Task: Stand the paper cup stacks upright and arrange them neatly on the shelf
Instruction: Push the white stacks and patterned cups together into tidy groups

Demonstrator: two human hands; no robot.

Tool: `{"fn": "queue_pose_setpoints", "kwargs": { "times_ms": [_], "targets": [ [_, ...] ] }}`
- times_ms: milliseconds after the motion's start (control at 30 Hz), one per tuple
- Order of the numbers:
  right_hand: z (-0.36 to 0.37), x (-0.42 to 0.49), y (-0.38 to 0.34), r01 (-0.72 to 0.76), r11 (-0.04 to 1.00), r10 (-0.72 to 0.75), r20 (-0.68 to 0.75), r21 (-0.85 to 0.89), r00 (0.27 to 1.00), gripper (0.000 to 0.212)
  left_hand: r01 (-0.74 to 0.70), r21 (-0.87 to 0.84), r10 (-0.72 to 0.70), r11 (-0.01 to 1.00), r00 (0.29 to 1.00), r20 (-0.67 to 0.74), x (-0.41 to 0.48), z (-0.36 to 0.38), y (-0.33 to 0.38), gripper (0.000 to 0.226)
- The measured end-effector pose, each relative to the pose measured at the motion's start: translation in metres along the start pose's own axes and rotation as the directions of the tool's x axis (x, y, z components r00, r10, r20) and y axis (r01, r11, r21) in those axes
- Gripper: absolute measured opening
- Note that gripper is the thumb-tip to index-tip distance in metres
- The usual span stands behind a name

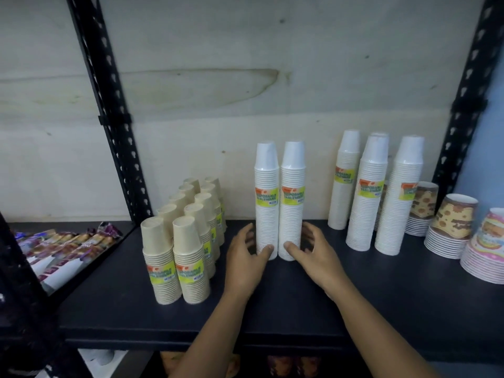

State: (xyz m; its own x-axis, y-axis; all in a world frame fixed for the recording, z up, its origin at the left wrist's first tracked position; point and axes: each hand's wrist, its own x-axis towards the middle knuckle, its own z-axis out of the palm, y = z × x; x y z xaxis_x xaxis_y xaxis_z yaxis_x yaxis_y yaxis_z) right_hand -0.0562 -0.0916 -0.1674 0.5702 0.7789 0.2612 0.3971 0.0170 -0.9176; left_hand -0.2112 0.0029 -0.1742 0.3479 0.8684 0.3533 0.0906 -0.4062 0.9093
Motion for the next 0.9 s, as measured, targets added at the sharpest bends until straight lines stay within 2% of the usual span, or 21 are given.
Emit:
{"fn": "queue_pose_setpoints", "kwargs": {
  "times_ms": [67,167,267,367,467,667,800,900],
  "targets": [
    [-0.006,-0.003,-0.002,0.017,1.000,-0.017,-0.059,-0.001,0.998,0.081,-0.019,0.025,0.020,1.000,0.998,-0.061,-0.007,-0.001,0.006,0.065],
    [-0.017,-0.013,-0.002,0.031,0.999,-0.033,-0.085,-0.024,0.996,0.071,-0.112,0.032,0.114,0.993,0.989,-0.092,-0.027,0.003,0.017,0.051],
    [-0.026,-0.024,0.000,0.009,1.000,-0.011,-0.098,-0.029,0.995,0.060,-0.153,0.008,0.153,0.988,0.986,-0.062,-0.046,0.016,0.028,0.044],
    [-0.040,-0.034,0.001,0.014,1.000,-0.017,-0.124,-0.028,0.992,0.054,-0.148,-0.044,0.150,0.988,0.988,0.033,-0.057,0.034,0.043,0.040],
    [-0.062,-0.043,-0.002,0.017,0.999,-0.023,-0.156,-0.045,0.988,0.050,-0.132,-0.073,0.140,0.989,0.982,0.123,-0.060,0.053,0.060,0.041],
    [-0.121,-0.045,0.011,-0.014,0.995,-0.023,-0.364,-0.099,0.931,0.043,-0.113,-0.061,0.124,0.992,0.965,0.232,-0.042,0.102,0.079,0.044],
    [-0.152,-0.031,0.019,-0.033,0.986,-0.051,-0.476,-0.166,0.878,0.049,-0.112,-0.023,0.114,0.993,0.957,0.267,-0.022,0.136,0.080,0.058],
    [-0.168,-0.016,0.028,-0.025,0.984,-0.061,-0.468,-0.175,0.882,0.054,-0.111,-0.007,0.109,0.994,0.958,0.266,-0.007,0.158,0.077,0.070]
  ]
}}
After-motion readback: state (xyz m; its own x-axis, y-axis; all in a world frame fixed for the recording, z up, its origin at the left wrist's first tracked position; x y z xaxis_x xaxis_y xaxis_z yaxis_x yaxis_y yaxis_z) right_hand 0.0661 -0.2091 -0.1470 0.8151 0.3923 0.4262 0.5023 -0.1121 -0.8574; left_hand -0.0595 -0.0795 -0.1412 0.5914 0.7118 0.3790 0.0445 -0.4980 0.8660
